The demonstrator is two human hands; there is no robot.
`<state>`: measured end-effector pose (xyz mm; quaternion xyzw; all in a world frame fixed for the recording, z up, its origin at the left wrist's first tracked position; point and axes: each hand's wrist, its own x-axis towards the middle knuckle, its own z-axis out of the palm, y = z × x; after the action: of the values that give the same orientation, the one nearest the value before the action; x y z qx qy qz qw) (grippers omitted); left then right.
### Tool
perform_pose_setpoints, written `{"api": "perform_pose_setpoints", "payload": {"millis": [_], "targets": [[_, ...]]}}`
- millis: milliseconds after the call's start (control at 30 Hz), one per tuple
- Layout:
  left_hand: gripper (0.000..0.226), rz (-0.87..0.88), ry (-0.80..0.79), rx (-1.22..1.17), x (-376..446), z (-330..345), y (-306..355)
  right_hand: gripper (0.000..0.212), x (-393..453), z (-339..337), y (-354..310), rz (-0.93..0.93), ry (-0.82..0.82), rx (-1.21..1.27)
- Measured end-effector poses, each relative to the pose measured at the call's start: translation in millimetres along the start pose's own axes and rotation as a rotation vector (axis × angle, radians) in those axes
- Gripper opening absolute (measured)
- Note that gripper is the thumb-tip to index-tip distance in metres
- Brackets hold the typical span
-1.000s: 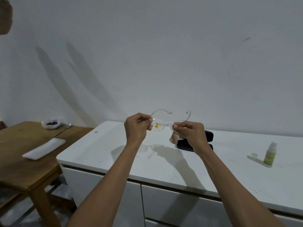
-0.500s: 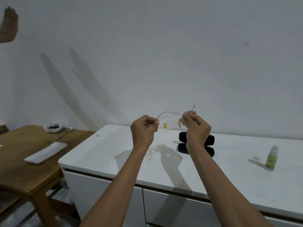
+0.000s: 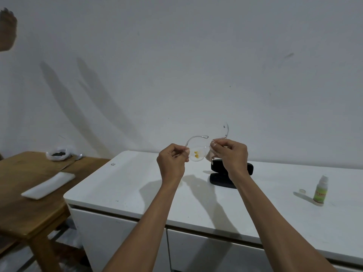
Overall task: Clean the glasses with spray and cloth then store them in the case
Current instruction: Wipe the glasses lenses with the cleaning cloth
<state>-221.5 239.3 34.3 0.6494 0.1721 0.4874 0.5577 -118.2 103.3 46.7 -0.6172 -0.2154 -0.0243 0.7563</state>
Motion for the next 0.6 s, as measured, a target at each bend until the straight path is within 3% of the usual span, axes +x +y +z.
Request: {"api": "perform_pose_setpoints", "payload": {"millis": [200,600], "targets": [[0.015,-0.012,-0.078,0.034,5,-9,2,0.002,-7,-8,2,-0.045,-0.004,-0.127],[0.013,0.045,-0.060,0.015,8,-6,10,0.009,-6,26,0,0.025,0.355,0.281]]}}
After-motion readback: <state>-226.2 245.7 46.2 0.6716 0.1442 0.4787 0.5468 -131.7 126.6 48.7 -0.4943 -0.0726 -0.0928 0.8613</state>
